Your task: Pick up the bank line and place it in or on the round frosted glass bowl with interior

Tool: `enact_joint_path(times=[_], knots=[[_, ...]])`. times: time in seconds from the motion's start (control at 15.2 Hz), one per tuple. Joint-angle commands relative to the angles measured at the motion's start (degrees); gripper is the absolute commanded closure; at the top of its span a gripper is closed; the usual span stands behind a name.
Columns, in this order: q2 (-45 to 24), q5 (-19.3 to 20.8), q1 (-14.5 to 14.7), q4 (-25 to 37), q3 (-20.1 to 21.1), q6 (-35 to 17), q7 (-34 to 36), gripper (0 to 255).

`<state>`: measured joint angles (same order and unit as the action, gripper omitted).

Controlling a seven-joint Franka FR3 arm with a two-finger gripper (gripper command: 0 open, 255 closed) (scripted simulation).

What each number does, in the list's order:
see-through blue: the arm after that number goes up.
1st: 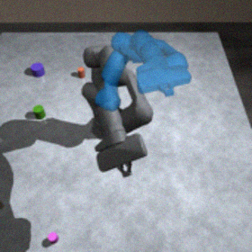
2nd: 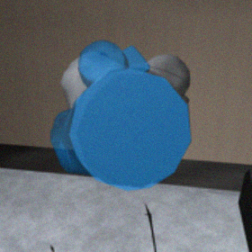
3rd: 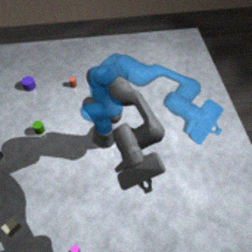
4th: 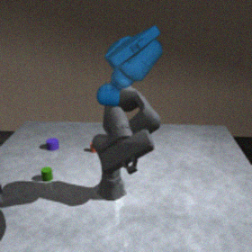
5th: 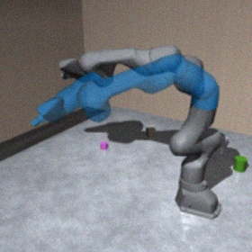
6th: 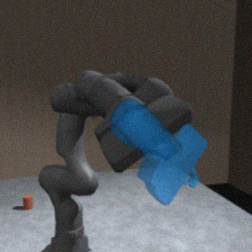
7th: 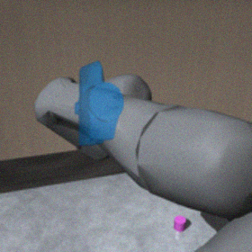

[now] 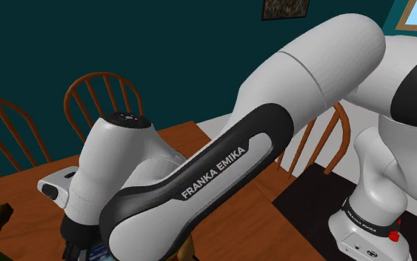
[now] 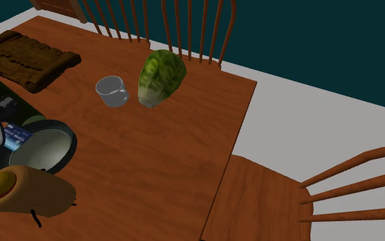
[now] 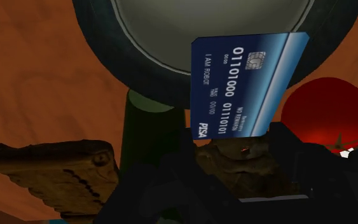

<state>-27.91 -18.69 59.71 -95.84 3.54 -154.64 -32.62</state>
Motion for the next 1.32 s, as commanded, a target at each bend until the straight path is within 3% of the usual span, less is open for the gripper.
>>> enact_joint_path(times=[0.0,0.66,1.19,1.25], knots=[[-0.7,-0.4,-0.1,-0.5,0.3,-1.2,-0.5,255],[-4.9,-2.1,-1.1,-1.7,1.9,-6.5,-3.1,255],[-4.9,-2.1,-1.1,-1.7,1.9,-6.5,-3.1,255],[-4.9,-2.1,-1.1,-1.7,1.9,-6.5,-3.1,0]])
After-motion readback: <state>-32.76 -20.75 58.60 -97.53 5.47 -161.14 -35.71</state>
